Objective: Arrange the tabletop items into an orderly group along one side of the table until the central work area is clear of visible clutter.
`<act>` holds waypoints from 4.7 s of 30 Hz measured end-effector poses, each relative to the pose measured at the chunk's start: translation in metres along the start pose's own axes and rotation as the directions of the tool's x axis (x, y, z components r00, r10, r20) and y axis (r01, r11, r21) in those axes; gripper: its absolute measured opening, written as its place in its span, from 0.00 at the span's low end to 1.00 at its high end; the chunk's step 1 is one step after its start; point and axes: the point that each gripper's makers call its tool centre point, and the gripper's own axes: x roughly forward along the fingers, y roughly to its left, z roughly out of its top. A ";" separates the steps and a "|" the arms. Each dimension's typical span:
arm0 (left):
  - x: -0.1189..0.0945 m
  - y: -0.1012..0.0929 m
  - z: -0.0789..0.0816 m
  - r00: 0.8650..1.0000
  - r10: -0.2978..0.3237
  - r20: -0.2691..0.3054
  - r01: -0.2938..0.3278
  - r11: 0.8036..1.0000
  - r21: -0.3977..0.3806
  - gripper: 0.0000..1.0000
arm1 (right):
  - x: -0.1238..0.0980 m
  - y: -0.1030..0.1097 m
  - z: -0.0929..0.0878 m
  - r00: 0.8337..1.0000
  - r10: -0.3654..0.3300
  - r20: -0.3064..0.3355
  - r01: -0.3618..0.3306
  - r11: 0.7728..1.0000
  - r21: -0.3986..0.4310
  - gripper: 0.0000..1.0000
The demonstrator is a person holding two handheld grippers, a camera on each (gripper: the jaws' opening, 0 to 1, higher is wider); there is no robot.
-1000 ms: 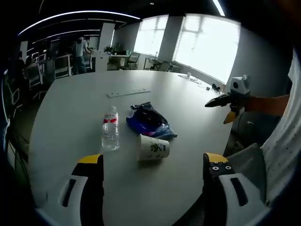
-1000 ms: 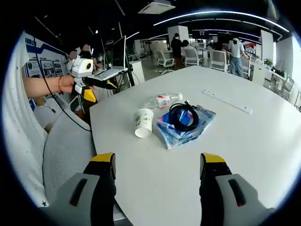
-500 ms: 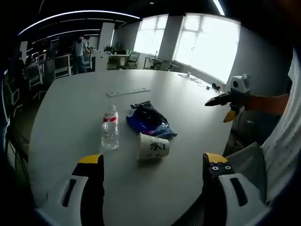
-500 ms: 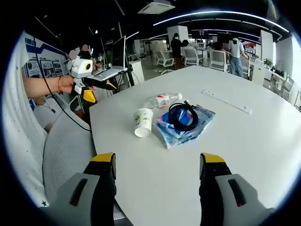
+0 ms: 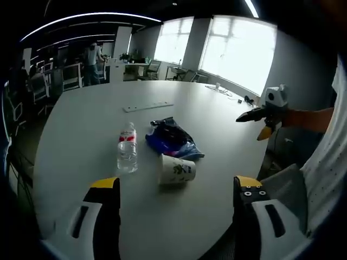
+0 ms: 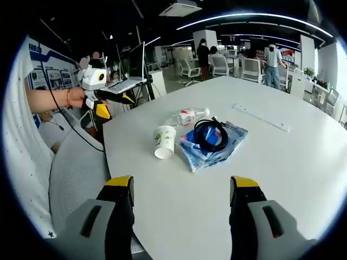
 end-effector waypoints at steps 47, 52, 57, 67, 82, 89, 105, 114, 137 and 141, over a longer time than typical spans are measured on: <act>0.010 0.004 0.022 1.000 -0.024 0.008 0.024 0.999 0.029 0.84 | 0.006 -0.013 0.020 1.000 0.004 0.002 -0.004 1.000 -0.020 0.68; 0.014 0.003 0.027 1.000 -0.030 0.010 0.030 0.999 0.034 0.84 | 0.008 -0.015 0.023 1.000 0.005 0.004 -0.005 1.000 -0.024 0.68; 0.019 0.003 0.032 0.999 -0.036 0.008 0.036 0.999 0.040 0.83 | 0.009 -0.019 0.026 1.000 0.002 0.006 -0.002 1.000 -0.022 0.67; 0.029 0.003 0.044 0.999 -0.051 0.013 0.050 0.997 0.053 0.82 | 0.014 -0.027 0.030 1.000 -0.004 0.009 0.004 1.000 -0.020 0.66; 0.049 0.004 0.064 0.997 -0.072 0.029 0.070 0.995 0.064 0.80 | 0.029 -0.041 0.042 1.000 -0.008 0.019 0.008 1.000 -0.023 0.63; 0.056 0.003 0.071 0.996 -0.083 0.030 0.081 0.994 0.076 0.80 | 0.034 -0.045 0.045 1.000 -0.007 0.021 0.007 1.000 -0.025 0.63; 0.073 0.001 0.080 0.995 -0.097 0.033 0.094 0.992 0.078 0.77 | 0.038 -0.054 0.047 1.000 -0.017 0.021 0.017 1.000 -0.022 0.58; 0.086 0.001 0.084 0.994 -0.105 0.025 0.102 0.991 0.084 0.76 | 0.049 -0.061 0.053 1.000 -0.020 0.021 0.020 1.000 -0.023 0.55; 0.117 0.010 0.088 0.995 -0.101 0.009 0.101 0.993 0.064 0.70 | 0.078 -0.076 0.057 1.000 -0.026 0.007 0.026 1.000 -0.014 0.48; 0.123 0.012 0.088 0.995 -0.096 0.007 0.096 0.994 0.052 0.68 | 0.084 -0.081 0.058 0.999 -0.033 0.004 0.033 0.999 -0.005 0.47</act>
